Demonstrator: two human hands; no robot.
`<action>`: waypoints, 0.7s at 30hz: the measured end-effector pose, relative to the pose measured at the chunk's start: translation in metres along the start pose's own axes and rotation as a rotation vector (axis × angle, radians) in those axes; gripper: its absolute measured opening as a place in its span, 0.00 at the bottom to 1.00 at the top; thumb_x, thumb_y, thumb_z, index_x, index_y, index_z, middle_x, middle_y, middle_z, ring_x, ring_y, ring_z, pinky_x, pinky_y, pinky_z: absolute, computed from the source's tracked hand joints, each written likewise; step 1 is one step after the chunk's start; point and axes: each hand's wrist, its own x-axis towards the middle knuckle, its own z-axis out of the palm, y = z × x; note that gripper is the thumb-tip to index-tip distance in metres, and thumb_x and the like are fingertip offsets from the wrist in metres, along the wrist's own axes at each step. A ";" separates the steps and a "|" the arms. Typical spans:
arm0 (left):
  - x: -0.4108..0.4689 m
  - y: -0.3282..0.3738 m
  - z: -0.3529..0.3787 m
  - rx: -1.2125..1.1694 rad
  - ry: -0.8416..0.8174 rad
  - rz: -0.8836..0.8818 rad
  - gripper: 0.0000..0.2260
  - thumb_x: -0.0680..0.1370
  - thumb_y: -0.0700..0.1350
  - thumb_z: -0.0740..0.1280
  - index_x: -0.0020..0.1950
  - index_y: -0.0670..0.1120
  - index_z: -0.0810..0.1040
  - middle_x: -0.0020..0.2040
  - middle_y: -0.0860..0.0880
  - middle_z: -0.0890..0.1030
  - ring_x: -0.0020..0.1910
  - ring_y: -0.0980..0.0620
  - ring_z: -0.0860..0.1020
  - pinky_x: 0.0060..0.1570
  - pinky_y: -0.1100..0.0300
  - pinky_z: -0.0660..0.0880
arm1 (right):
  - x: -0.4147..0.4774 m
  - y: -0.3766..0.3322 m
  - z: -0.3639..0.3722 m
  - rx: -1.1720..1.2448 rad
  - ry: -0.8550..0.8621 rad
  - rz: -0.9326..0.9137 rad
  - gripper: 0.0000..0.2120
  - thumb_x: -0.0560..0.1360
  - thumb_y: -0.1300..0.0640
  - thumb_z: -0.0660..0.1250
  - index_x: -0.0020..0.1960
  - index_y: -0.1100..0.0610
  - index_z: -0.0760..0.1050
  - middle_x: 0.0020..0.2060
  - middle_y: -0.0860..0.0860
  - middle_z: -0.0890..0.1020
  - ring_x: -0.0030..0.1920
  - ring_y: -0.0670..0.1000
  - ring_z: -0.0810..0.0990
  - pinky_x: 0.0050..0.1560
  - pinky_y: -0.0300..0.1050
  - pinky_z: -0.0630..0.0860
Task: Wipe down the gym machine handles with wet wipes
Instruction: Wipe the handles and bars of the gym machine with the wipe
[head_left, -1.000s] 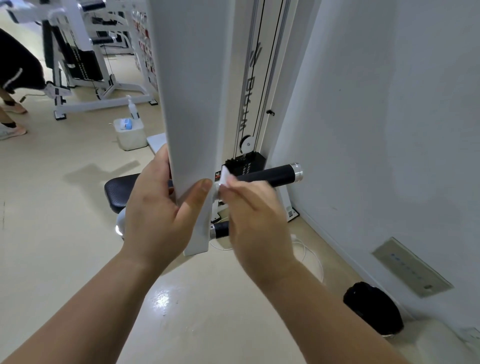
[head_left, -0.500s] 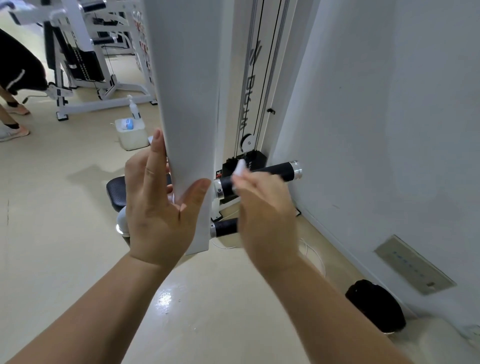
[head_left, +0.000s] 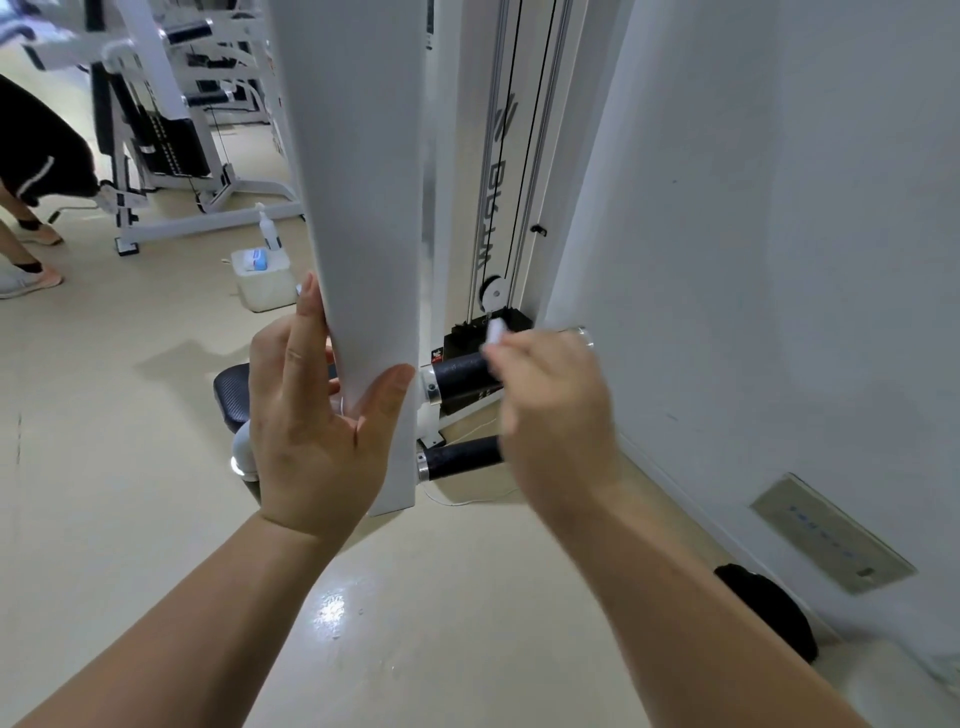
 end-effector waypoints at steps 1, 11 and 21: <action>0.000 0.000 0.000 -0.010 -0.008 -0.003 0.33 0.81 0.58 0.65 0.79 0.46 0.56 0.60 0.39 0.71 0.55 0.44 0.74 0.47 0.54 0.79 | -0.002 -0.011 0.004 0.075 -0.101 -0.031 0.13 0.80 0.60 0.60 0.40 0.57 0.79 0.37 0.52 0.79 0.40 0.54 0.72 0.43 0.51 0.71; 0.000 -0.002 -0.007 -0.008 -0.027 0.011 0.33 0.81 0.59 0.64 0.80 0.50 0.55 0.59 0.47 0.68 0.53 0.45 0.74 0.49 0.48 0.80 | 0.042 0.044 -0.041 -0.037 -0.345 -0.139 0.06 0.79 0.52 0.68 0.53 0.48 0.84 0.39 0.38 0.81 0.46 0.51 0.72 0.51 0.50 0.68; -0.002 0.003 -0.009 0.003 -0.021 0.083 0.32 0.82 0.60 0.63 0.79 0.49 0.53 0.58 0.48 0.68 0.52 0.38 0.75 0.47 0.38 0.79 | 0.062 0.002 -0.011 0.007 -0.603 -0.309 0.07 0.78 0.52 0.68 0.49 0.47 0.86 0.29 0.30 0.67 0.40 0.43 0.69 0.49 0.46 0.63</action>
